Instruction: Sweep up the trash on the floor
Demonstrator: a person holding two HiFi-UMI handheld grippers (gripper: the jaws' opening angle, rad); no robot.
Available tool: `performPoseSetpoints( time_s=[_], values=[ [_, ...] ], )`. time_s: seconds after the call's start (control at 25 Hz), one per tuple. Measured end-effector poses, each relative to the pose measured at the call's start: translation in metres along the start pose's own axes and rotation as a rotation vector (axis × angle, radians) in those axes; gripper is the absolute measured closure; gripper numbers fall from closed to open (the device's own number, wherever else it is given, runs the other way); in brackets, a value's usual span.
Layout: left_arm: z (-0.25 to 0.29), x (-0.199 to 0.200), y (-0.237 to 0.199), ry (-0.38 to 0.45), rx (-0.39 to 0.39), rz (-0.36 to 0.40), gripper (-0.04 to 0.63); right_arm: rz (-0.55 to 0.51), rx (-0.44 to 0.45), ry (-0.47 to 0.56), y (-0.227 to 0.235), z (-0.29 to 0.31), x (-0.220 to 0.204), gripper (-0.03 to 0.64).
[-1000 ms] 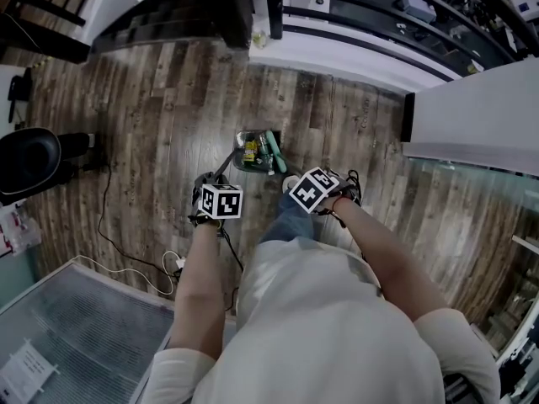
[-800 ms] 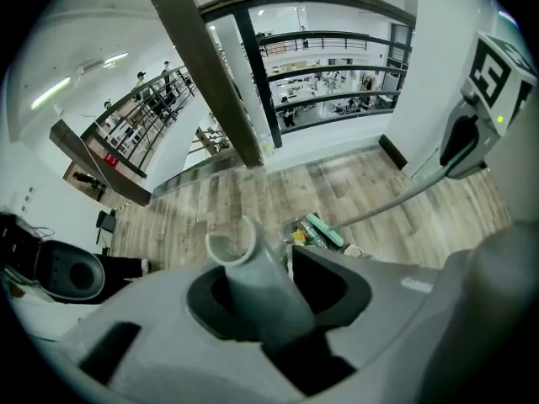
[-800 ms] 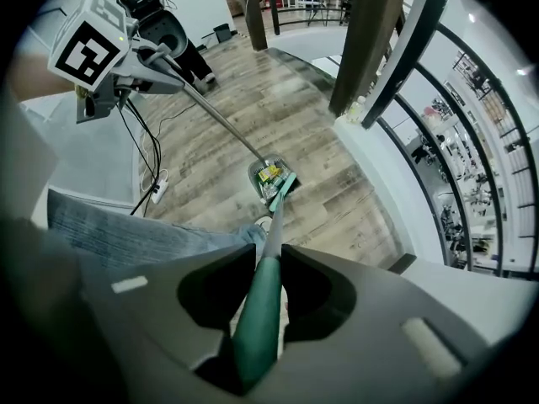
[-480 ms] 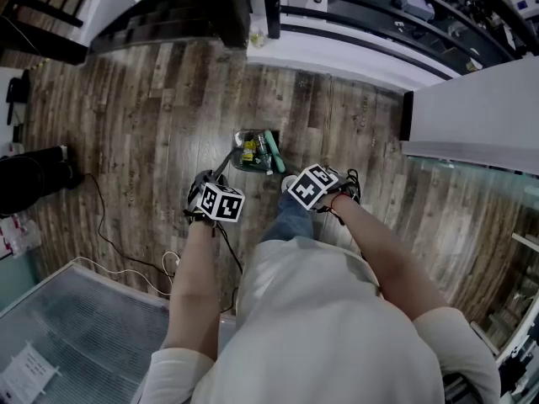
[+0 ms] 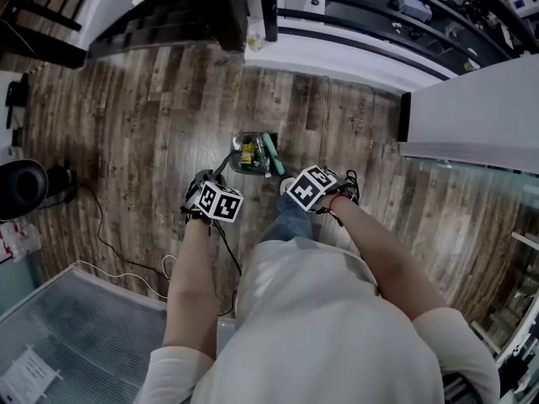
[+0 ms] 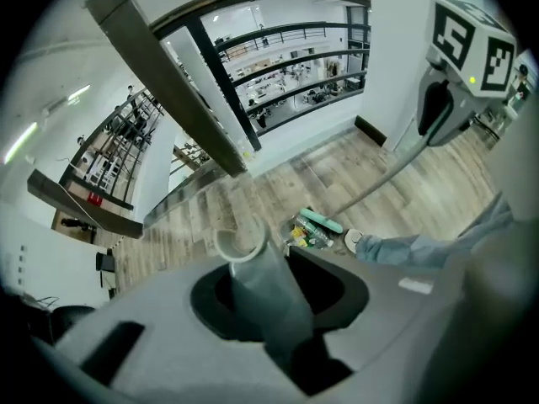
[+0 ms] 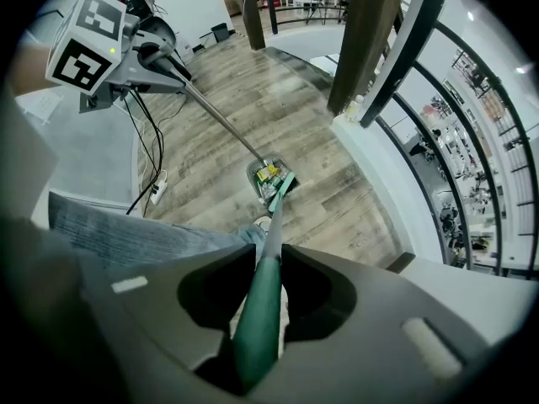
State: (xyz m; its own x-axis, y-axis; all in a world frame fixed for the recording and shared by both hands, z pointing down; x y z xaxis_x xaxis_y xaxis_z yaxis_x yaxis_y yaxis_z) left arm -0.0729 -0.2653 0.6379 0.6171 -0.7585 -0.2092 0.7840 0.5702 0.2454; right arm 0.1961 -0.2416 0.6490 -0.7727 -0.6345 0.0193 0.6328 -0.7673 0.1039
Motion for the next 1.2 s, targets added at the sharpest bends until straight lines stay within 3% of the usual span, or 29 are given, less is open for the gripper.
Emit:
performPoseSetpoints(
  time_s=[0.28, 0.56, 1.2],
  values=[
    [0.007, 0.009, -0.01, -0.015, -0.011, -0.07, 0.498, 0.015, -0.034, 0.015, 0.003, -0.008, -0.016, 0.515],
    [0.009, 0.021, -0.015, -0.017, -0.009, -0.147, 0.499, 0.129, -0.024, 0.035, 0.007, -0.017, -0.051, 0.515],
    [0.012, 0.023, -0.014, -0.033, -0.011, -0.169, 0.499, 0.605, -0.056, 0.064, 0.021, -0.015, -0.132, 0.515]
  ],
)
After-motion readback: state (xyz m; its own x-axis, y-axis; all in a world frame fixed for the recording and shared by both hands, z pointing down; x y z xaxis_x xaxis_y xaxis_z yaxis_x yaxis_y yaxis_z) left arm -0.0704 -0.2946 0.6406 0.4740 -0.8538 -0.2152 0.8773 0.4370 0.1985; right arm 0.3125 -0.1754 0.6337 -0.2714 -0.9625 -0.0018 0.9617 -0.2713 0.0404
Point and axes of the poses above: the fingertips, and each gripper's own axes: z forward along the fingers, y to its right, x out of its top, the point moved 2 cm from there along -z, backward along the fingers, and after that the axes turned 2 degrees about z, right-handed, at the moved point
